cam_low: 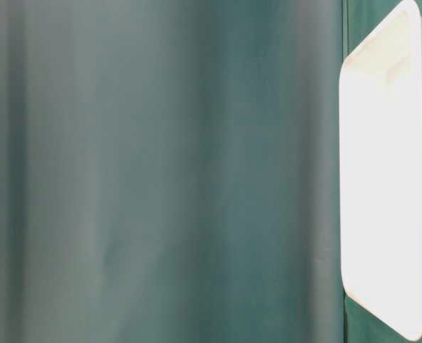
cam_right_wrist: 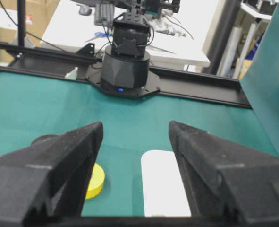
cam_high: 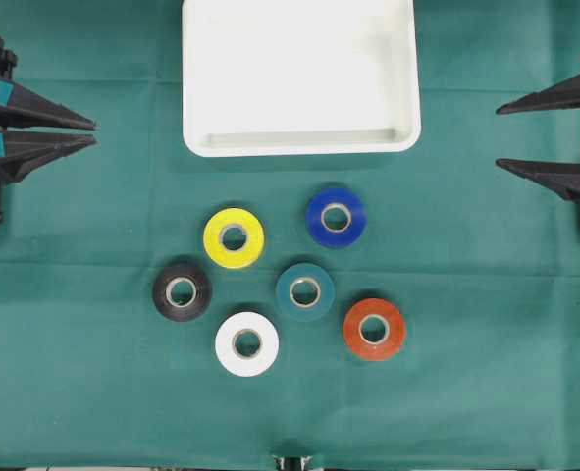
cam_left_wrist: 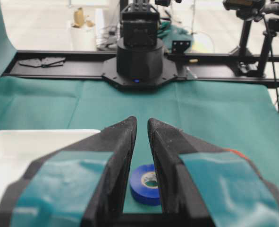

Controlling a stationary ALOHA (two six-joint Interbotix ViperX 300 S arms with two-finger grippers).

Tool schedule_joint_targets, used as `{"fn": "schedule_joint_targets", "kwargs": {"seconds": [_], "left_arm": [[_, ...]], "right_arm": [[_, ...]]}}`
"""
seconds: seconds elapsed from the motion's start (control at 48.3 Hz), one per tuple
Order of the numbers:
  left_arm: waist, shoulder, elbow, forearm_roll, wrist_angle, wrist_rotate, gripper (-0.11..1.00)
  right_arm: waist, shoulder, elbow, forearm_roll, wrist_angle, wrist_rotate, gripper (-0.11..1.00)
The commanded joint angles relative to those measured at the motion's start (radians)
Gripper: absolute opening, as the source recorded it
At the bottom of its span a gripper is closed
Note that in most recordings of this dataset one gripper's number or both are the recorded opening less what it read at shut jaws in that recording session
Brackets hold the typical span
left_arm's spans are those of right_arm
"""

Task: Put the tape into the white case with the left arm.
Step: 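Move the left gripper toward the yellow tape roll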

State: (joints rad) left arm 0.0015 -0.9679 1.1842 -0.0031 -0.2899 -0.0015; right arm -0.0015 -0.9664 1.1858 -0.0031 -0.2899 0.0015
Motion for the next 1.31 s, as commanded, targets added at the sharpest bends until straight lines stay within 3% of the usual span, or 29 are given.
{"fn": "schedule_joint_targets", "kwargs": {"seconds": [0.0, 0.041, 0.145, 0.249, 0.767, 0.829, 0.932, 1.057, 1.14, 1.285], "left_arm": [[-0.023, 0.011, -0.014, -0.020, -0.006, 0.003, 0.24], [-0.023, 0.011, -0.012, -0.020, -0.006, 0.002, 0.21], [-0.025, 0.011, -0.012, -0.020, -0.006, -0.003, 0.03], [-0.025, 0.011, -0.011, -0.023, -0.006, -0.006, 0.02], [-0.035, 0.012, 0.012, -0.023, -0.006, -0.018, 0.02], [-0.037, 0.011, 0.018, -0.023, -0.005, -0.018, 0.10], [-0.038, 0.012, 0.025, -0.023, 0.008, -0.017, 0.36], [-0.049, 0.009, 0.025, -0.023, 0.034, -0.014, 0.71], [-0.052, 0.002, 0.028, -0.023, 0.049, -0.014, 0.71], [-0.054, -0.014, 0.038, -0.023, 0.061, -0.014, 0.71]], "right_arm": [[-0.006, 0.003, -0.003, -0.002, -0.008, 0.005, 0.24], [-0.008, 0.000, 0.008, -0.005, -0.008, 0.002, 0.22], [-0.011, -0.017, 0.034, -0.012, -0.015, 0.002, 0.02], [-0.012, -0.049, 0.054, -0.017, -0.012, 0.002, -0.08], [-0.012, -0.135, 0.146, -0.017, 0.052, 0.057, -0.09], [-0.012, -0.137, 0.155, -0.017, 0.052, 0.066, -0.09], [-0.012, -0.143, 0.172, -0.017, 0.051, 0.071, -0.09], [-0.017, -0.160, 0.206, -0.020, 0.049, 0.069, 0.01], [-0.031, -0.173, 0.221, -0.028, 0.054, 0.069, 0.15], [-0.057, -0.190, 0.235, -0.031, 0.066, 0.069, 0.56]]}}
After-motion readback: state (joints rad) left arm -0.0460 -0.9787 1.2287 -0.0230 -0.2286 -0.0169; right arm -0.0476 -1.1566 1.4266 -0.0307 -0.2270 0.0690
